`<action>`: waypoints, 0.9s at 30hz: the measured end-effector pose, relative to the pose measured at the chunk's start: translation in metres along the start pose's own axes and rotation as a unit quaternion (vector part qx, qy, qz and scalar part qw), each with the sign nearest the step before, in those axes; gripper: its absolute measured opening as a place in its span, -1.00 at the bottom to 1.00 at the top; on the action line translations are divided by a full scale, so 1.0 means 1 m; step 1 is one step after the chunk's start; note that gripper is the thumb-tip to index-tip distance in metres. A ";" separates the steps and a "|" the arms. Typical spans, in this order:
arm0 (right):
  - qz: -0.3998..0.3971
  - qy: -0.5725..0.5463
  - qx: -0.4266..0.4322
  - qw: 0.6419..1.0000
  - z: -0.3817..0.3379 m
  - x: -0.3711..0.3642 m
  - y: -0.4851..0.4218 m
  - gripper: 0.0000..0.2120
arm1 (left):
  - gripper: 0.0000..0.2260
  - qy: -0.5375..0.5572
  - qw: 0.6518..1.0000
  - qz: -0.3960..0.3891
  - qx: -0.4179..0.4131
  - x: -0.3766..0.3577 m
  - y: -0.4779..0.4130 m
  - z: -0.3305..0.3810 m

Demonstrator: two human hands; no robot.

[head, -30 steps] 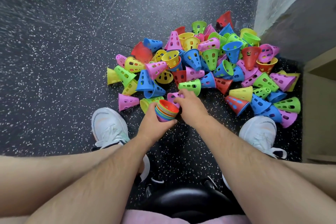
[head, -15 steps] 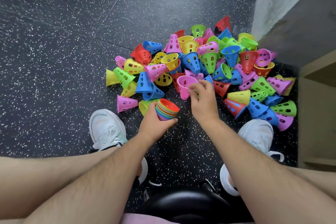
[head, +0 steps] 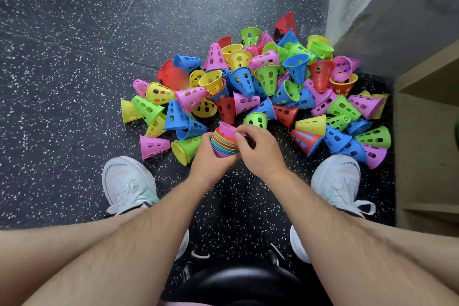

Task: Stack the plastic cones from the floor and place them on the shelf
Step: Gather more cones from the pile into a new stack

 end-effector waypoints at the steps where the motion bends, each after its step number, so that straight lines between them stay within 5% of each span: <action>1: -0.019 0.001 -0.006 1.000 0.004 -0.002 0.002 -0.87 | -0.39 0.000 1.000 -0.001 0.002 -0.002 -0.001 0.000; 4: -0.033 -0.018 -0.020 0.999 0.015 -0.004 0.003 -0.87 | -0.38 -0.011 1.000 -0.011 0.003 -0.007 -0.002 -0.001; 9: 0.123 0.045 -0.069 0.989 0.041 0.018 -0.014 -0.81 | -0.39 -0.030 0.999 -0.030 0.008 -0.019 -0.002 -0.005; 14: 0.025 0.164 -0.147 0.975 0.077 0.009 -0.026 -0.60 | -0.40 -0.054 0.997 -0.045 0.014 -0.027 -0.004 -0.008; 20: 0.028 0.151 -0.102 0.983 0.071 0.007 -0.026 -0.75 | -0.40 -0.054 0.997 -0.053 0.016 -0.030 -0.004 -0.009; 27: 0.130 0.033 -0.057 0.989 0.048 0.036 -0.028 -0.76 | -0.40 -0.039 0.998 -0.048 0.012 -0.028 -0.002 -0.005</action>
Point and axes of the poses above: each hand's wrist, its own y-axis away from the middle knuckle, its own x-axis out of the back of the hand, z = x × y, the point moved 7 cm from there along -y, towards the middle knuckle, and after that the axes turned 10 degrees about -x, right-handed, at the moved point
